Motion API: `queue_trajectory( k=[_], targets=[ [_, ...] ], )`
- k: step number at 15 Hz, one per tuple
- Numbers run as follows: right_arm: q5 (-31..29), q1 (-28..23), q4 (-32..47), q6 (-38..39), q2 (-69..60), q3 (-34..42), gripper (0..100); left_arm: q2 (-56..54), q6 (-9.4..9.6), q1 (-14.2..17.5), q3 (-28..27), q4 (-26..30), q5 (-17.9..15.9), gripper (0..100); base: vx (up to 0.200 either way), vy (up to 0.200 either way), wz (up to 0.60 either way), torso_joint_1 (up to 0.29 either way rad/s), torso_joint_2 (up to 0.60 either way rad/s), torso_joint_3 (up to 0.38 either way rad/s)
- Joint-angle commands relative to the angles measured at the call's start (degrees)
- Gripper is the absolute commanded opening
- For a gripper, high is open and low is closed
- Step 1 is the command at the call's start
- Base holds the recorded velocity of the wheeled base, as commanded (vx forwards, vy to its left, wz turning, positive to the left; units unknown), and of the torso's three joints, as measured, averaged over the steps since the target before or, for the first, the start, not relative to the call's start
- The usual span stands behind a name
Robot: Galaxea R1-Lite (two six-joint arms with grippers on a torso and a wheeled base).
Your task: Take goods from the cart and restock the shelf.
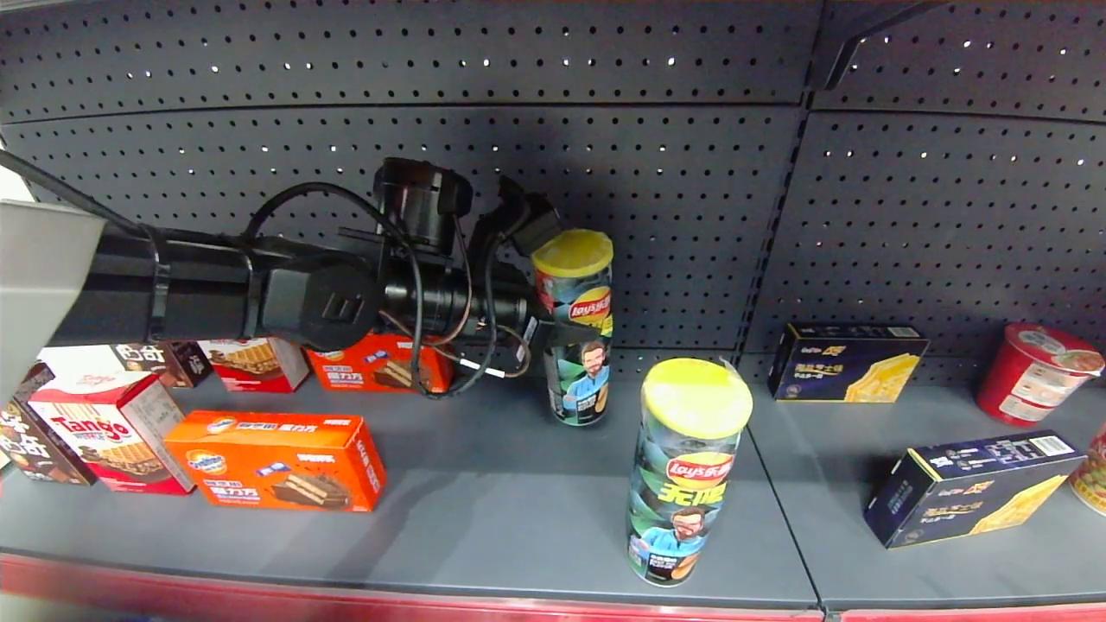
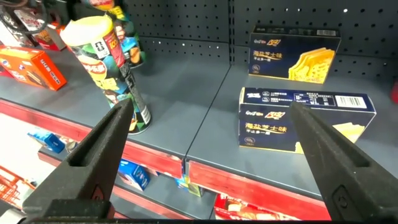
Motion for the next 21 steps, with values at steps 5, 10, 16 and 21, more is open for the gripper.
queue_trajectory(
  k=[5, 10, 16, 21],
  targets=[
    [0.01, -0.06, -0.01, -0.01, 0.06, 0.51, 100, 4.14, 0.03, -0.26, -5.87, 2.97, 0.00, 0, 0.000, 0.000, 0.00, 0.000, 0.00, 0.000],
    [0.01, 0.03, -0.01, 0.08, 0.15, 0.95, 100, 6.78, 0.03, -0.34, -7.01, 2.97, 0.09, 0, 0.000, 0.000, 0.00, 0.000, 0.00, 0.000],
    [0.10, 0.03, -0.18, 0.08, 0.15, 1.74, 100, 9.68, 0.12, -0.34, -9.91, 3.06, 0.09, 0, 0.000, 0.000, 0.00, 0.000, 0.00, 0.000],
    [0.10, 0.21, -0.18, 0.96, 0.15, 1.83, 100, 10.38, 0.12, -0.26, -10.35, 3.06, 0.09, 0, 0.000, 0.000, 0.00, 0.000, 0.00, 0.000]
  ],
)
